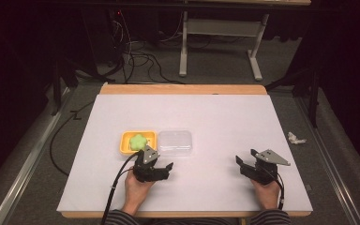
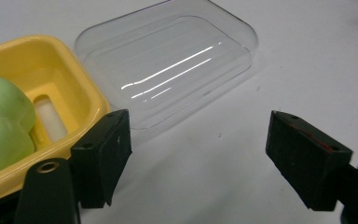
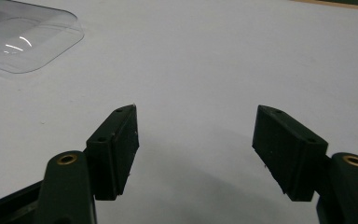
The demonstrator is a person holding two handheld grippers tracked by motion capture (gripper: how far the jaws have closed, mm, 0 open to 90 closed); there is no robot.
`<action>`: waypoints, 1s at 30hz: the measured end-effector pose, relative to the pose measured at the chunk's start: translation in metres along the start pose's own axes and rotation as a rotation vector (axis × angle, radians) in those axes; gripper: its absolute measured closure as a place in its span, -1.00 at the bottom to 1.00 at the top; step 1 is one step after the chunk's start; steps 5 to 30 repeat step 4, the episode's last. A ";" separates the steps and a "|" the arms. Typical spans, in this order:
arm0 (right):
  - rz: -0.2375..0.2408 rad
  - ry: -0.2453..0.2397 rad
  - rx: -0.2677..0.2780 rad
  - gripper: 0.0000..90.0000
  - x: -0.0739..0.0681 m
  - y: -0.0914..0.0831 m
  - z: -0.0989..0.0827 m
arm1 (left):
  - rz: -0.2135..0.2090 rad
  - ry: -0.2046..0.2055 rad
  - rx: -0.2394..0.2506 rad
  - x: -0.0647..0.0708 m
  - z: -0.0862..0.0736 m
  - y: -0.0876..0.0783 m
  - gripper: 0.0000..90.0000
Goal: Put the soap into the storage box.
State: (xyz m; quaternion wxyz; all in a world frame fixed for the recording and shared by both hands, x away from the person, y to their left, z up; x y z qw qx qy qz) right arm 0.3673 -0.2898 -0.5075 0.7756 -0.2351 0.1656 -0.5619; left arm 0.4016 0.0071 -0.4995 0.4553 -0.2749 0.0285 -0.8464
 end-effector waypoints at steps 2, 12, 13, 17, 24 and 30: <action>0.000 0.000 -0.004 -0.29 0.000 0.000 0.000 | 0.001 -0.005 -0.002 -0.001 -0.002 0.001 -0.50; 0.000 -0.002 -0.004 -0.29 0.000 0.000 0.000 | 0.006 0.004 -0.008 -0.002 -0.004 0.001 -0.50; 0.000 -0.002 -0.004 -0.29 0.000 0.000 0.000 | 0.006 0.004 -0.008 -0.002 -0.004 0.001 -0.50; 0.000 -0.002 -0.004 -0.29 0.000 0.000 0.000 | 0.006 0.004 -0.008 -0.002 -0.004 0.001 -0.50; 0.000 -0.002 -0.004 -0.29 0.000 0.000 0.000 | 0.006 0.004 -0.008 -0.002 -0.004 0.001 -0.50; 0.000 -0.002 -0.004 -0.29 0.000 0.000 0.000 | 0.006 0.004 -0.008 -0.002 -0.004 0.001 -0.50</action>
Point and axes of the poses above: each handheld gripper's, and its own axes: y roughly forward along the jaws, z roughly out of its top, x roughly to its right, the point moved 6 cm from there along y, roughly forward along the jaws, and after that the axes turned 3 degrees about -x, right-handed, at the moved point
